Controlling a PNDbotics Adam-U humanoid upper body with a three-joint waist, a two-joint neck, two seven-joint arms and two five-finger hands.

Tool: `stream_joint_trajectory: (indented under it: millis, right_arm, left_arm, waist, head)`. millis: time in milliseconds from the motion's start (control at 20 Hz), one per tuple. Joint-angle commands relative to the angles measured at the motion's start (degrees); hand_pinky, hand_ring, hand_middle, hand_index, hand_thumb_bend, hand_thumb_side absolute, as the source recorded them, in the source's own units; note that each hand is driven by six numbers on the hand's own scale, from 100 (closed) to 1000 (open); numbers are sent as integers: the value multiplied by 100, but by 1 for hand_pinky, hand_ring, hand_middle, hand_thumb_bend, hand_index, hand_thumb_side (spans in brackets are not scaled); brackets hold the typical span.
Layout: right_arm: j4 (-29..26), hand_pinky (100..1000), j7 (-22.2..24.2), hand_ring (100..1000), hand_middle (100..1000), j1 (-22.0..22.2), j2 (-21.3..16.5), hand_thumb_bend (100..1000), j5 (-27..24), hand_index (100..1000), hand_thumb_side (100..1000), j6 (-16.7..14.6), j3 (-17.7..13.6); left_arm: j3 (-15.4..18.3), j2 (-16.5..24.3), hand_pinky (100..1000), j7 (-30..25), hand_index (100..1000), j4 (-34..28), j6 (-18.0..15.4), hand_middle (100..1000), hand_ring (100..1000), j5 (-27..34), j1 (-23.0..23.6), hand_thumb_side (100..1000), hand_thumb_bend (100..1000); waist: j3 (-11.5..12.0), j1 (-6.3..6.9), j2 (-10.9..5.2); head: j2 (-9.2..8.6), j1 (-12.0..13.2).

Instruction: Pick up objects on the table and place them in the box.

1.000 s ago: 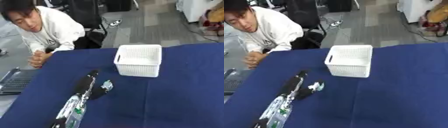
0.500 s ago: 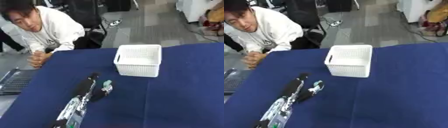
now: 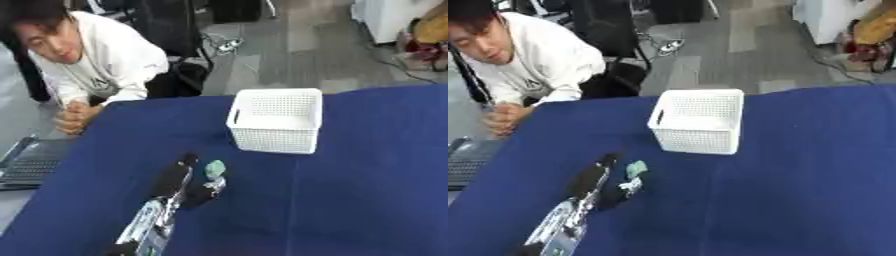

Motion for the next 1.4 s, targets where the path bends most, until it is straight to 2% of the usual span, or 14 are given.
stream_joint_trajectory:
  millis: [50, 550, 1400]
  right_arm:
    - [-87, 100, -13, 268, 313, -89, -44, 100, 20, 577, 1000, -7, -40]
    - [-87, 100, -15, 268, 313, -89, -35, 100, 21, 577, 1000, -8, -43]
    - [-87, 100, -24, 268, 313, -96, -23, 100, 24, 577, 1000, -8, -48]
  left_arm:
    - [21, 3, 660, 82, 1000, 14, -5, 970, 807, -46, -94, 1000, 618]
    - [98, -109, 635, 200, 999, 178, 50, 967, 791, -67, -173, 1000, 572]
    - [227, -158, 601, 300, 993, 443, 131, 963, 775, -224, -335, 1000, 545]
  waist:
    - [3, -64, -60]
    - [5, -79, -51]
    - [0, -89, -48]
  head:
    - [-96, 65]
    - [-89, 77]
    - [-88, 82]
